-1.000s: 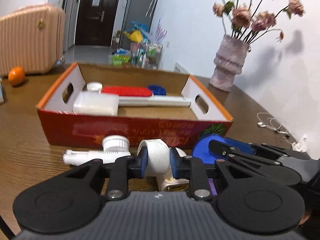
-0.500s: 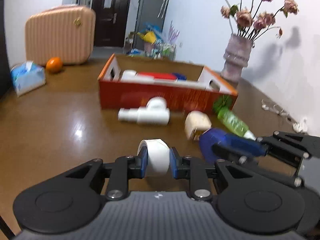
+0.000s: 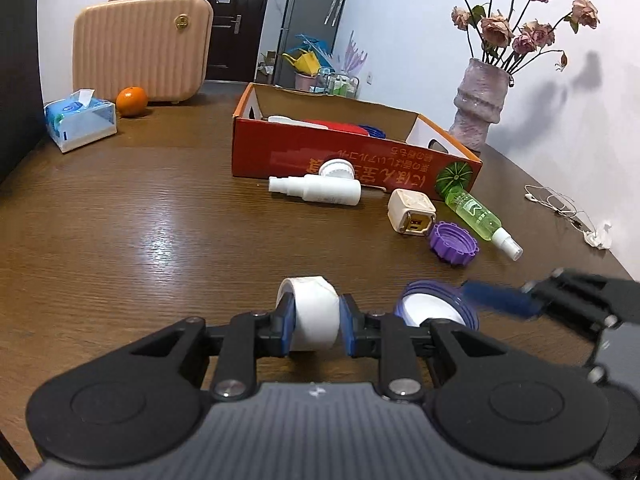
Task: Organize rigid objects
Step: 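Grasp the white tape roll with the left tool while the right tool grasps the clear lid, then carry the tape roll and clear lid into the box and release both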
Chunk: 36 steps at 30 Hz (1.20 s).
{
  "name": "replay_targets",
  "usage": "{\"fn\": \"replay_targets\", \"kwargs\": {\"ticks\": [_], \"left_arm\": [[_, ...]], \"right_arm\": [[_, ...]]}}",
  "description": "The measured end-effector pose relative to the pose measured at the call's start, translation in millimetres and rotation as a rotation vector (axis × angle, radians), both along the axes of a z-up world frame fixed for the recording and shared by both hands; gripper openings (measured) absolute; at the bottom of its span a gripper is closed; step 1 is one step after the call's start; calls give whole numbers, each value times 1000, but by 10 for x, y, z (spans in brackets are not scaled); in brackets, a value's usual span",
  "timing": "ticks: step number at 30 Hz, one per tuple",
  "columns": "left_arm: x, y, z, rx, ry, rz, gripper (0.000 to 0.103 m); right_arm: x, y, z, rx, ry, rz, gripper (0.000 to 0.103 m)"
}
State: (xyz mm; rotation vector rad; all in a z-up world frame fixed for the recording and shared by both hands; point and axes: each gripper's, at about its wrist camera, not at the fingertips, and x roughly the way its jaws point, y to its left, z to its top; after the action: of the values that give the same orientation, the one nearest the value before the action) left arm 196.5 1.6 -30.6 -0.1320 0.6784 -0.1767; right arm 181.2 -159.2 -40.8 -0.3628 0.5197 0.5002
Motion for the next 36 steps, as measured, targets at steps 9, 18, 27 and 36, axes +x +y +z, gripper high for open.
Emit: {"fn": "replay_targets", "kwargs": {"ticks": [9, 18, 27, 36], "left_arm": [[-43, -7, -59, 44, -21, -6, 45], [11, 16, -94, 60, -31, -8, 24], [173, -30, 101, 86, -96, -29, 24], [1518, -283, 645, -64, -89, -180, 24]], "right_arm": [[88, -214, 42, 107, 43, -99, 67], [243, -247, -122, 147, 125, -148, 65], [322, -286, -90, 177, 122, -154, 65], [876, -709, 414, 325, 44, -173, 65]]}}
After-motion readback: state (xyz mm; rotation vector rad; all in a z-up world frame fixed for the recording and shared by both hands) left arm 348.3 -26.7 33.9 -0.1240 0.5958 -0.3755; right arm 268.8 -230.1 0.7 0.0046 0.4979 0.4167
